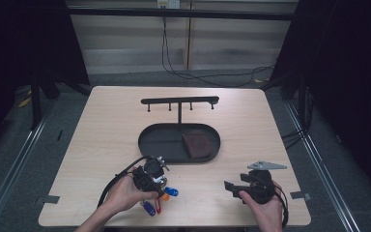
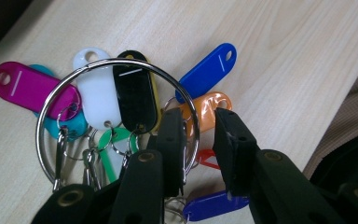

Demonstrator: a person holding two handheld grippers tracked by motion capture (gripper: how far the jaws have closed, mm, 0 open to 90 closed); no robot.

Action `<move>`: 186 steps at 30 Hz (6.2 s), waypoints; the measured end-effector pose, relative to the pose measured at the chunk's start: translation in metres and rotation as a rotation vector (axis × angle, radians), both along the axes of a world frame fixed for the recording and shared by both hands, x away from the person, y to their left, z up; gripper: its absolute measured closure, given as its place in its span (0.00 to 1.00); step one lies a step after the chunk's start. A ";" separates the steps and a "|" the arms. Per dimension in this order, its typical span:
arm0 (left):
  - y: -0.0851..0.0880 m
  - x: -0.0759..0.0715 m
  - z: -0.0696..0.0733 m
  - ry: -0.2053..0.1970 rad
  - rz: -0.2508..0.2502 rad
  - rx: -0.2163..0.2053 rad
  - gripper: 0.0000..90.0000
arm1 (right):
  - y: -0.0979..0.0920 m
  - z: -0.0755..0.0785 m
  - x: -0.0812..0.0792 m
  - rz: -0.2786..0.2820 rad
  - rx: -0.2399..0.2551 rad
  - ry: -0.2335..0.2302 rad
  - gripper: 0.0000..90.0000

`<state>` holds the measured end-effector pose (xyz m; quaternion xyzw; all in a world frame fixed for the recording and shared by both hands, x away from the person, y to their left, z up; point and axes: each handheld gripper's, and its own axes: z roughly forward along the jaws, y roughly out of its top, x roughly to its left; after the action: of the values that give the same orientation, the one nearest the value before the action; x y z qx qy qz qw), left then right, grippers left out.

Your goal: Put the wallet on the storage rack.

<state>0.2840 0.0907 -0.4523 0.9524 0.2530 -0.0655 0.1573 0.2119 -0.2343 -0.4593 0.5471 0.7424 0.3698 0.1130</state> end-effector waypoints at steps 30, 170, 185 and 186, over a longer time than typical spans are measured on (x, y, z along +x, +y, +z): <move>-0.018 -0.003 -0.001 -0.031 -0.015 0.092 0.83 | -0.002 0.000 0.000 -0.006 0.003 -0.005 0.30; 0.016 0.093 0.209 -0.033 0.059 0.221 0.98 | -0.006 0.003 -0.002 0.011 0.008 -0.049 0.19; 0.015 0.125 0.204 -0.025 0.121 0.218 0.98 | -0.006 0.001 -0.001 0.021 0.011 -0.029 0.19; 0.016 0.127 0.203 -0.020 0.132 0.214 0.98 | -0.007 0.001 0.000 0.021 0.010 -0.033 0.19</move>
<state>0.4114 0.1064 -0.2489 0.9456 0.3189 -0.0184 0.0612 0.2115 -0.2408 -0.4584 0.5335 0.7444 0.3835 0.1187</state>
